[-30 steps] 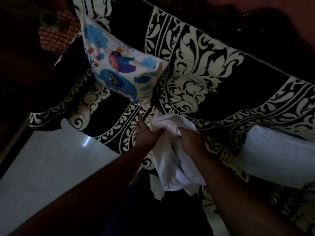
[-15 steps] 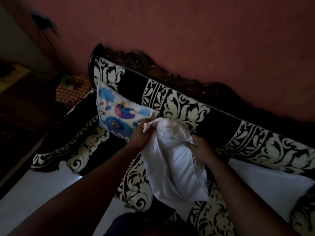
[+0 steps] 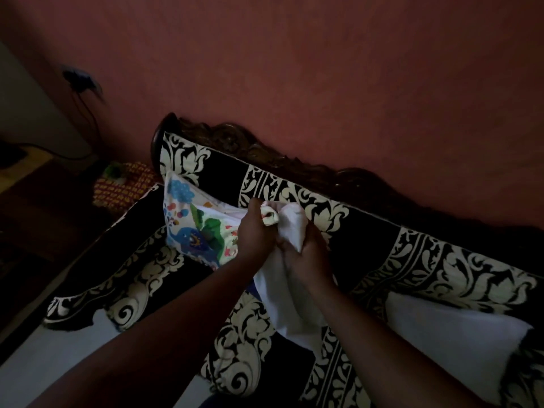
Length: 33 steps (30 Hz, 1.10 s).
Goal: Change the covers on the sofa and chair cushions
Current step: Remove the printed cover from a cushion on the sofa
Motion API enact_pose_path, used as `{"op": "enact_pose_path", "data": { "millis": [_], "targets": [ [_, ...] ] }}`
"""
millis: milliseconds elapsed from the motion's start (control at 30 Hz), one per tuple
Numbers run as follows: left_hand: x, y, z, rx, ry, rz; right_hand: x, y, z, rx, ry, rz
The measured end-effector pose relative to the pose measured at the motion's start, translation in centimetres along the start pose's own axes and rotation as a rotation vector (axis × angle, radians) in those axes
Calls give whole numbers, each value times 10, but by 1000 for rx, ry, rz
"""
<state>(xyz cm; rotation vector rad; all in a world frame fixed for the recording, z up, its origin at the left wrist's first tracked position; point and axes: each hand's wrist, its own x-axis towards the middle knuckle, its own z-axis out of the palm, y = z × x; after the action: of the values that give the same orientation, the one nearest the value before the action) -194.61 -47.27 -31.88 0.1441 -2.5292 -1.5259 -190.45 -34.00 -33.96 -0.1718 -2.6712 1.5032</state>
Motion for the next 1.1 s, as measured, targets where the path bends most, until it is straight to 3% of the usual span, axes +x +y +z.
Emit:
{"op": "enact_pose_path", "data": {
  "millis": [133,300,467,533,600,700,867,1000,1100],
  "targets": [
    [-3,-12,-17,139,-71,92,4,-3,-9,-1,110,-49],
    [7,-48,-50,357,-91,-87,-1,-7,-31,0,224,-217],
    [17,-49,-47,526,-175,-174,0,-8,-47,-27,172,-278],
    [24,-33,-43,364,-183,-83,8,-5,-53,-84,137,-216],
    [23,-12,-39,120,-362,116,16,-5,-62,-120,116,-156],
    [7,16,-22,178,-606,343,21,-14,-70,-120,156,-179],
    [6,26,-2,295,-303,430,17,-13,-82,-85,181,-180],
    [10,18,-5,119,-204,247,-3,16,-108,109,-39,-55],
    [23,15,-15,14,-85,161,-27,49,-116,-122,-225,45]
  ]
}}
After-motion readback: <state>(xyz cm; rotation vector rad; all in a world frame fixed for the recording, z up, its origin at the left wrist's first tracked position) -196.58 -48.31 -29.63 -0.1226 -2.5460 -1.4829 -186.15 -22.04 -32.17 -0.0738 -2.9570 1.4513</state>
